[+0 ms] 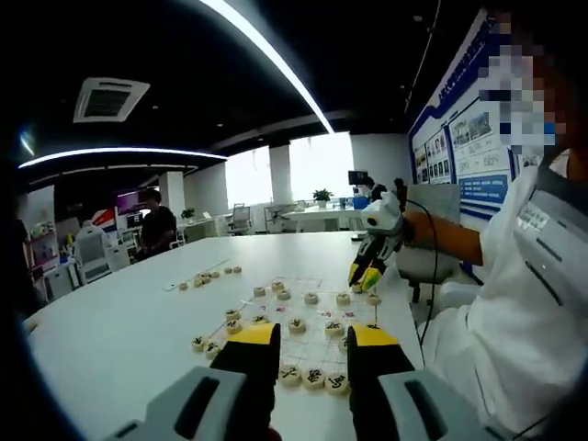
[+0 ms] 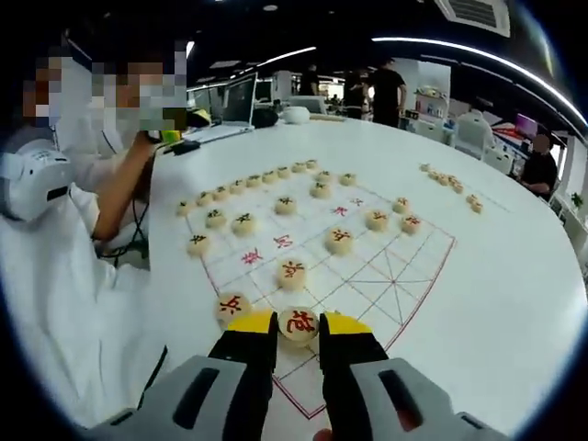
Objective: Pick up the chess pieces one by one and place each piece onto its starting position on the chessboard, setting the pieces on their correct points until all the chess pieces are arranged in the starting layout
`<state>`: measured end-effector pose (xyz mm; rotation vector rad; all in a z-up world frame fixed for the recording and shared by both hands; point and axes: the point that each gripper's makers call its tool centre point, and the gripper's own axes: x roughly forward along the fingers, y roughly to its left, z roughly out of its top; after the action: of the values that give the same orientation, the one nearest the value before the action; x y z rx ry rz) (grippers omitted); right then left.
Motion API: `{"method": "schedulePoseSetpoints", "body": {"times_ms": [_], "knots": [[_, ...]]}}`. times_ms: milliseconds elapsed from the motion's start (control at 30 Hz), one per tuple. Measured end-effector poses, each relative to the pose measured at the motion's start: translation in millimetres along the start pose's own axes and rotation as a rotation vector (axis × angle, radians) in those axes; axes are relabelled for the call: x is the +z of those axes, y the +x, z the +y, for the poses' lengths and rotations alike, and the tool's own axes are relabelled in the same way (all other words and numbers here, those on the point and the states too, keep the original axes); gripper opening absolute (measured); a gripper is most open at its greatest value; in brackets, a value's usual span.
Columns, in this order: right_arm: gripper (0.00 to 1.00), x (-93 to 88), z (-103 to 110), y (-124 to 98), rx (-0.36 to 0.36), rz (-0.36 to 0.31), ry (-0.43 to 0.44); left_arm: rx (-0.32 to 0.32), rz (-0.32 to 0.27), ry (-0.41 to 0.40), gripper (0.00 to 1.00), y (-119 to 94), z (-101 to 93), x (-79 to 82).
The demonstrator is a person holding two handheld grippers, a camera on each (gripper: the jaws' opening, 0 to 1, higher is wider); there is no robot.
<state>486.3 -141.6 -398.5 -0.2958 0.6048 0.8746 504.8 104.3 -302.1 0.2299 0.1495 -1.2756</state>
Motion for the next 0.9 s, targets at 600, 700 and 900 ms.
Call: {"method": "schedulePoseSetpoints", "body": {"times_ms": [600, 700, 900], "knots": [[0.25, 5.0, 5.3, 0.8, 0.024, 0.008, -0.056, -0.001, 0.003, -0.002, 0.31, 0.4, -0.3, -0.2], [0.25, 10.6, 8.4, -1.7, 0.043, -0.017, -0.042, 0.005, 0.002, -0.004, 0.31, -1.0, 1.3, -0.2], [0.27, 27.6, -11.4, -5.6, -0.012, -0.080, 0.020, 0.008, 0.002, -0.004, 0.31, -1.4, 2.2, 0.1]]}}
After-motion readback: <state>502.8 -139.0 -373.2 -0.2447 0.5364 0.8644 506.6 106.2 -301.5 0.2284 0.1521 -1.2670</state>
